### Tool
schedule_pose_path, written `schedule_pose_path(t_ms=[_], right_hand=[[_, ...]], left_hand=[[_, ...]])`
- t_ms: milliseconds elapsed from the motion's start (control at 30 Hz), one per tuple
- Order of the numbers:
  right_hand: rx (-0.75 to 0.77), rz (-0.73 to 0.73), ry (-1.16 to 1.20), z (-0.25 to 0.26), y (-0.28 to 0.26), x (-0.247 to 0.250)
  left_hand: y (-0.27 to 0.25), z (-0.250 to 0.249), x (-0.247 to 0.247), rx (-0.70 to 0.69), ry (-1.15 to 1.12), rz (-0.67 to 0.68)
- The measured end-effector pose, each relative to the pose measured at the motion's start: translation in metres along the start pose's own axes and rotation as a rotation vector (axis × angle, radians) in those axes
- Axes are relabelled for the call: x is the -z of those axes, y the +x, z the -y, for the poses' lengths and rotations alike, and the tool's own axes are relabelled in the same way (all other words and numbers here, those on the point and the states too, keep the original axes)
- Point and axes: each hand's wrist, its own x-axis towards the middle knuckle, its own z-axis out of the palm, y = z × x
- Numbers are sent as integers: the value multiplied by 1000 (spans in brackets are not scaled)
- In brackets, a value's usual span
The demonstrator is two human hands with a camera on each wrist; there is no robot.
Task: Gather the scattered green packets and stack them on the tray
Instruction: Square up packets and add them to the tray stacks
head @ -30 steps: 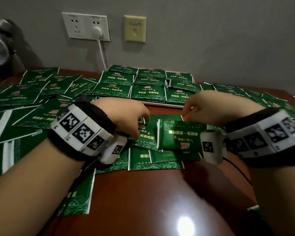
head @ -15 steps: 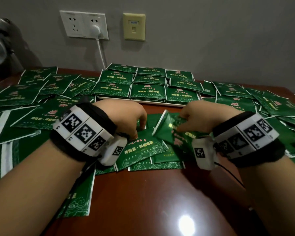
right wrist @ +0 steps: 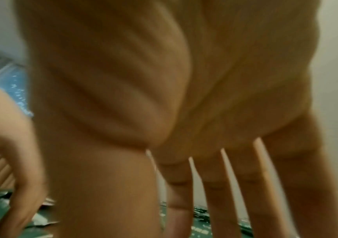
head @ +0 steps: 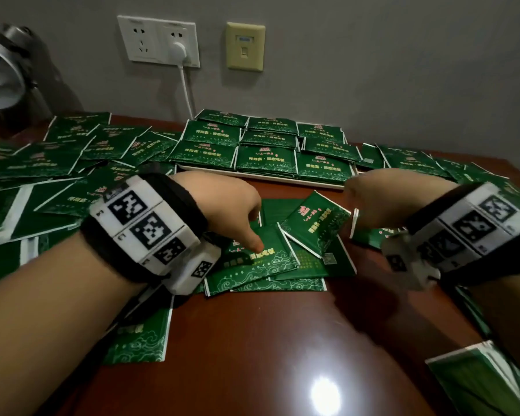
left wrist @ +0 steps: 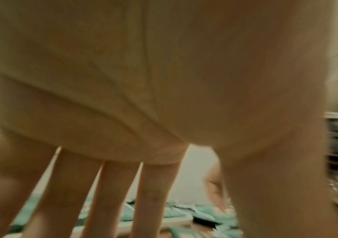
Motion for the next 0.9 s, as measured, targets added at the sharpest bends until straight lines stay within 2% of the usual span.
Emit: schedule_pose_path(t_ms=[167, 333, 500, 633, 767, 900], right_hand=[[150, 58, -113, 15, 23, -7], [203, 98, -128, 26, 27, 2], [208, 67, -127, 29, 24, 4], [137, 100, -90, 32, 19, -2], [168, 72, -79, 34, 14, -4], [211, 68, -83, 35, 12, -6]], left_hand=[[3, -23, -10, 7, 86, 87], [7, -38, -19, 70, 197, 140], [9, -38, -25, 55, 187, 115], [9, -36, -22, 56, 185, 86], [15, -26, -12, 50, 158, 73], [20, -10, -3, 27, 108, -5]])
